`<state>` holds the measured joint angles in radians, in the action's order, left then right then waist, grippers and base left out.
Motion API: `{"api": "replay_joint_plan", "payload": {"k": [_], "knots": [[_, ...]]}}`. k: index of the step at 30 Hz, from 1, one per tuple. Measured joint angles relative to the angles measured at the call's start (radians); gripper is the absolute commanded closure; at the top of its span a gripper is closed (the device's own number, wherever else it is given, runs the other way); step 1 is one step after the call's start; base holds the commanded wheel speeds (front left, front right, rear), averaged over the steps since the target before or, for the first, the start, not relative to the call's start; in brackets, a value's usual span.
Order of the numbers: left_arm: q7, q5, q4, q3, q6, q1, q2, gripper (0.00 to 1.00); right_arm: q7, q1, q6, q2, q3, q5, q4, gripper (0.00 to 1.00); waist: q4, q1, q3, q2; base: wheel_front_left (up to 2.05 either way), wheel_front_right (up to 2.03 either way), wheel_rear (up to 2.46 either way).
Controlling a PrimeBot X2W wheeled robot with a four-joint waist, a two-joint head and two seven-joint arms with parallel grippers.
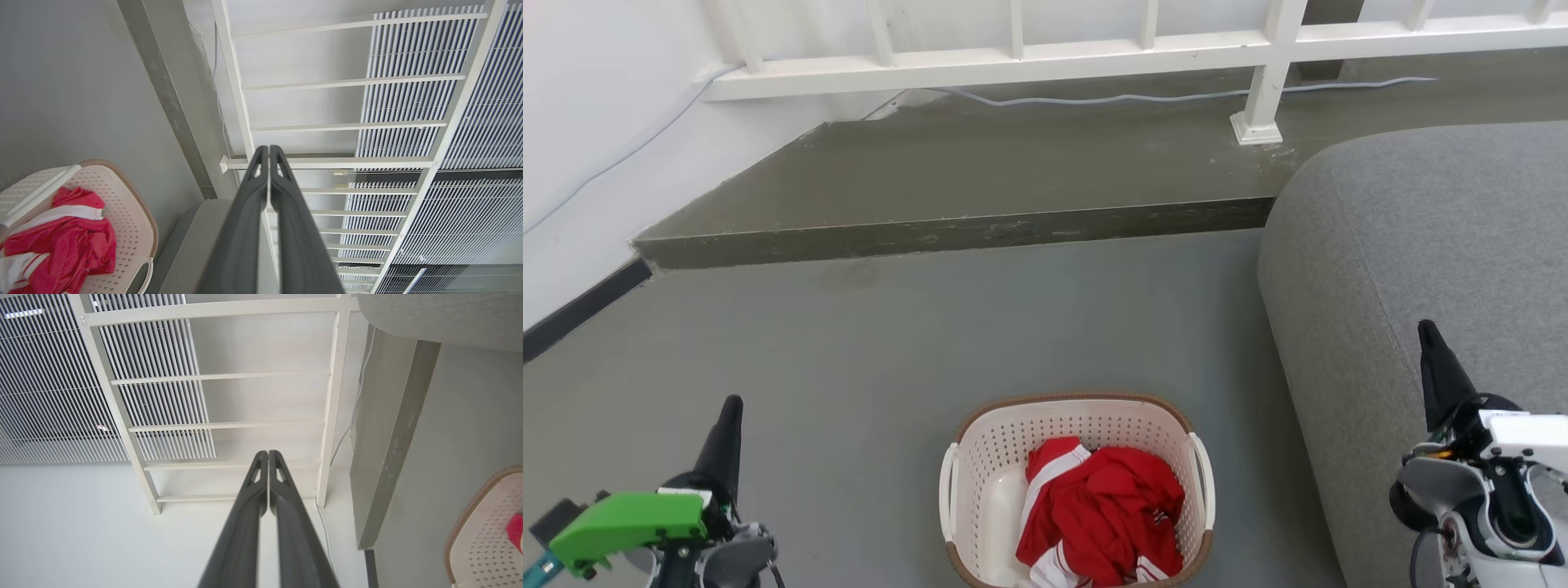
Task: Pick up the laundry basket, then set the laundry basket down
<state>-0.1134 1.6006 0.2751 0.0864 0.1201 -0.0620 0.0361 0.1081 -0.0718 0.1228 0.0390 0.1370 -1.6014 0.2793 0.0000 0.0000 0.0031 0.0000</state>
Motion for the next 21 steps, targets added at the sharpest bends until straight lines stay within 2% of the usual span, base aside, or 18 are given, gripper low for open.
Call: {"api": "replay_joint_plan", "payload": {"k": [2, 3, 4, 21], "knots": [[0.0, 0.0, 0.01, 0.0, -0.001, 0.003, -0.002, 0.0, 0.0, 0.003, 0.0, -0.003, 0.0, 0.0, 0.01, 0.0, 0.0, 0.0, 0.0, 0.0, 0.0, 0.0, 0.0], [0.0, 0.0, 0.021, -0.001, -0.002, 0.01, -0.007, 1.0, 0.0, 0.009, -0.001, -0.008, -0.001, 0.0, 0.021, 1.0, 0.0, 0.0, 0.0, 0.0, 0.0, 0.0, 0.0], [0.0, 0.0, 0.033, -0.001, -0.002, 0.019, -0.013, 0.0, 0.0, 0.019, -0.001, -0.014, -0.002, 0.0, 0.032, 0.0, 0.0, 0.0, 0.0, 0.0, 0.0, 0.0, 0.0], [0.04, -0.011, 0.021, -0.035, -0.003, 0.036, -0.021, 0.0, -0.021, 0.04, -0.002, -0.023, -0.052, 0.022, 0.006, 0.0, 0.0, 0.0, 0.003, 0.0, 0.0, 0.0, 0.0]]}}
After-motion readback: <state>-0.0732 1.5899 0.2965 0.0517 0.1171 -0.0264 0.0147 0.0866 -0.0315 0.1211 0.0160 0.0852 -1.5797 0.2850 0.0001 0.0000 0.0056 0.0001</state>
